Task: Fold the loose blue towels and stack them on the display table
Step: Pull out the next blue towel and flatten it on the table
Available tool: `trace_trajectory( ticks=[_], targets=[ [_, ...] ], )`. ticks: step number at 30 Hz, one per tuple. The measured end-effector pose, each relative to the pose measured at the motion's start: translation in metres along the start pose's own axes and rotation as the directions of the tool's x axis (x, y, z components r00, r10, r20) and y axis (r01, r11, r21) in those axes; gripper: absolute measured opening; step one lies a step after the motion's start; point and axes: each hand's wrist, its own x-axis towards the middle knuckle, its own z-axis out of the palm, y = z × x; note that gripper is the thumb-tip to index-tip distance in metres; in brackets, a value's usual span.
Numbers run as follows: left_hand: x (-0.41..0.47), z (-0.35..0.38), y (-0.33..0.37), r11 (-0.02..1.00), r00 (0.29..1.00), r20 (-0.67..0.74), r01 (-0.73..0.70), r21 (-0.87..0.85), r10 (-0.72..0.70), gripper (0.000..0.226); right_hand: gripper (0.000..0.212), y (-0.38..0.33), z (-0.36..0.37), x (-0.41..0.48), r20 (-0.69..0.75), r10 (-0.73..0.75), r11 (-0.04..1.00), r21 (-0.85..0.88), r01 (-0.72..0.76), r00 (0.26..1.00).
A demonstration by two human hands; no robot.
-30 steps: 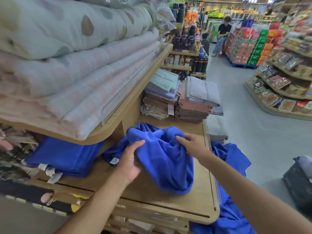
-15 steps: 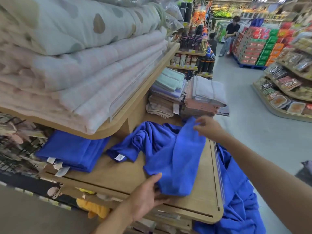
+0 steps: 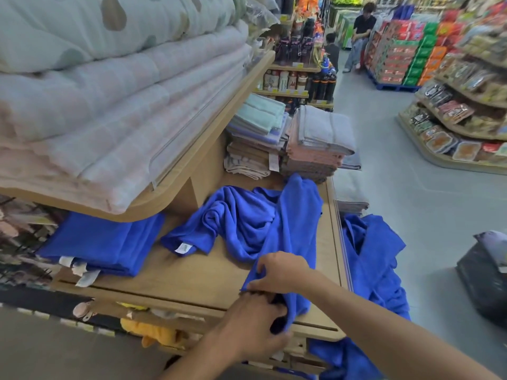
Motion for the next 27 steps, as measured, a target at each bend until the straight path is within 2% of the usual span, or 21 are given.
trace_trajectory(
  ticks=[2,3,4,6,8,9,11,12,13,14,15,17,19,20,22,24,27],
  targets=[
    [-0.01,-0.006,-0.003,0.988,0.989,-0.148,-0.054,-0.147,0.032,0.036,0.048,0.01,0.006,0.0,0.017,0.003,0.997,0.083,-0.004,1.0],
    [-0.014,-0.01,-0.007,0.975,0.976,-0.218,-0.04,-0.218,-0.009,0.031,0.041,0.016,0.01,-0.002,-0.013,-0.014,0.994,0.109,0.015,1.0],
    [-0.017,-0.013,-0.012,0.958,0.959,-0.268,0.012,-0.287,-0.092,0.031,0.04,0.022,0.015,-0.005,-0.046,-0.039,0.992,0.114,0.044,0.998],
    [-0.013,-0.021,-0.028,0.877,0.901,-0.299,0.155,-0.456,-0.315,0.033,0.052,0.03,0.026,-0.014,-0.085,-0.103,0.991,0.072,0.109,0.991],
    [0.0,-0.031,-0.045,0.763,0.849,-0.236,0.261,-0.591,-0.473,0.031,0.056,0.033,0.036,-0.022,-0.118,-0.176,0.984,-0.017,0.176,0.977],
    [0.01,-0.034,-0.053,0.722,0.836,-0.192,0.3,-0.623,-0.514,0.027,0.047,0.033,0.039,-0.026,-0.147,-0.22,0.976,-0.03,0.218,0.964],
    [0.032,-0.04,-0.066,0.654,0.84,-0.066,0.366,-0.662,-0.538,0.022,0.023,0.035,0.04,-0.033,-0.203,-0.286,0.951,0.058,0.303,0.936],
    [0.044,-0.042,-0.067,0.603,0.846,0.031,0.405,-0.687,-0.532,0.026,0.018,0.036,0.039,-0.038,-0.226,-0.281,0.926,0.193,0.326,0.933],
    [0.055,-0.043,-0.065,0.53,0.845,0.144,0.445,-0.722,-0.514,0.034,0.015,0.037,0.037,-0.045,-0.231,-0.249,0.854,0.406,0.325,0.941],
    [0.064,-0.046,-0.06,0.445,0.832,0.248,0.489,-0.75,-0.496,0.041,0.016,0.036,0.033,-0.053,-0.214,-0.212,0.71,0.637,0.301,0.954],
    [0.072,-0.048,-0.057,0.365,0.817,0.328,0.521,-0.771,-0.474,0.047,0.02,0.033,0.027,-0.06,-0.194,-0.173,0.521,0.814,0.257,0.966],
    [0.09,-0.052,-0.05,0.214,0.808,0.409,0.529,-0.821,-0.425,0.044,0.019,0.03,0.013,-0.076,-0.126,-0.096,0.213,0.966,0.144,0.987],
    [0.107,-0.058,-0.042,0.036,0.809,0.412,0.468,-0.883,-0.419,0.019,0.019,0.031,0.001,-0.09,-0.061,-0.066,0.033,0.997,0.063,0.996],
    [0.116,-0.063,-0.039,-0.022,0.809,0.402,0.436,-0.9,-0.428,0.012,0.02,0.031,-0.004,-0.096,-0.04,-0.071,-0.026,0.999,0.039,0.997],
    [0.131,-0.073,-0.037,-0.135,0.816,0.43,0.412,-0.901,-0.387,0.013,0.026,0.032,-0.013,-0.109,-0.018,-0.108,-0.108,0.994,0.007,0.994],
    [0.145,-0.084,-0.039,-0.235,0.824,0.468,0.409,-0.882,-0.319,0.023,0.026,0.029,-0.023,-0.123,-0.003,-0.139,-0.15,0.989,-0.018,0.99],
    [0.166,-0.093,-0.049,-0.327,0.867,0.394,0.293,-0.898,-0.306,0.024,0.021,0.028,-0.035,-0.143,0.012,-0.209,-0.191,0.98,-0.053,0.978]
  ],
)
